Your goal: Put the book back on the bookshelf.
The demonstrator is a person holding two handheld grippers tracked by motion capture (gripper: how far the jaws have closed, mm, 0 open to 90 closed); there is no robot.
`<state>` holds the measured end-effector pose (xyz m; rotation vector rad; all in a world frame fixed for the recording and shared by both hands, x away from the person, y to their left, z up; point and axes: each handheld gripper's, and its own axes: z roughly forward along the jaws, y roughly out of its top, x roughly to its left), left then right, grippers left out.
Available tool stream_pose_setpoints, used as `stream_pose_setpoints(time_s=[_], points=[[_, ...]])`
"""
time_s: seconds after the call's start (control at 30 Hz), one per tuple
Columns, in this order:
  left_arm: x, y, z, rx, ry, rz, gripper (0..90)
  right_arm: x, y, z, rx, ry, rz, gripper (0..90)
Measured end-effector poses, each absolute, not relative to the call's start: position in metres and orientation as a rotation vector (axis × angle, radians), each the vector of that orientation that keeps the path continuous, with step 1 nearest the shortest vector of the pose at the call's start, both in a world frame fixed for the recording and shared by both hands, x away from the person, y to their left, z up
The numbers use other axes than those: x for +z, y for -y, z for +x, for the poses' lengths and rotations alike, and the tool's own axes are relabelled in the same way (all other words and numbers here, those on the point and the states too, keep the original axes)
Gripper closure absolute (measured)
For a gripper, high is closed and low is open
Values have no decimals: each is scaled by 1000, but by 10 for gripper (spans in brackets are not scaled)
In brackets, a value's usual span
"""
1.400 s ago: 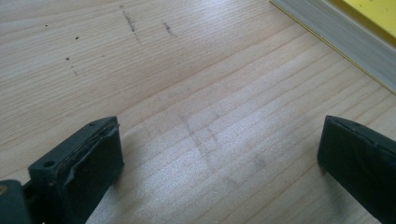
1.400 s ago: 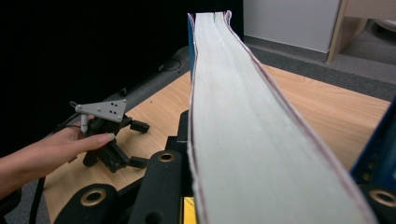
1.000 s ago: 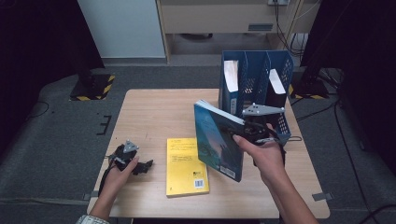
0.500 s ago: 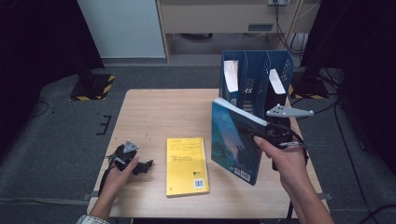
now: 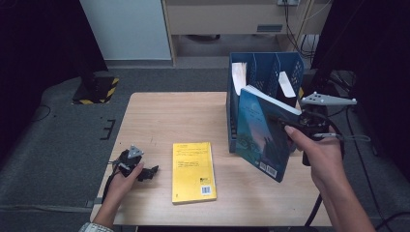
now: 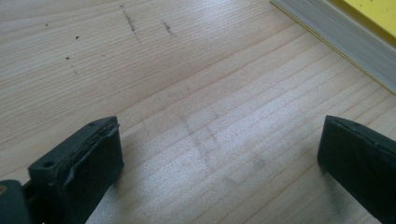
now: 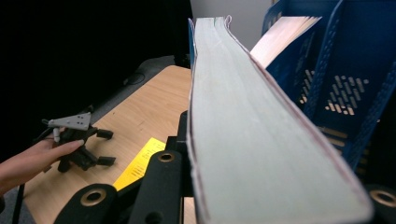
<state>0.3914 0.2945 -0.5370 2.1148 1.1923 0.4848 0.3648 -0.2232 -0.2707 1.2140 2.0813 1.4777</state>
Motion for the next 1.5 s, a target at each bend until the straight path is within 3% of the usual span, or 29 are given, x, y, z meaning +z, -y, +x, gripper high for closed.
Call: stream_pose_setpoints(time_s=[0.47, 0.87, 1.5], points=[[-537, -294, 392, 484, -1192, 2116, 0, -247, 241, 402, 1409, -1988, 1319, 737], [-537, -293, 393, 481, -1184, 2120, 0, -262, 237, 455, 1242, -1901, 1390, 737], [-537, -292, 393, 484, -1181, 2116, 0, -282, 233, 493, 1196, -1746, 1448, 737]])
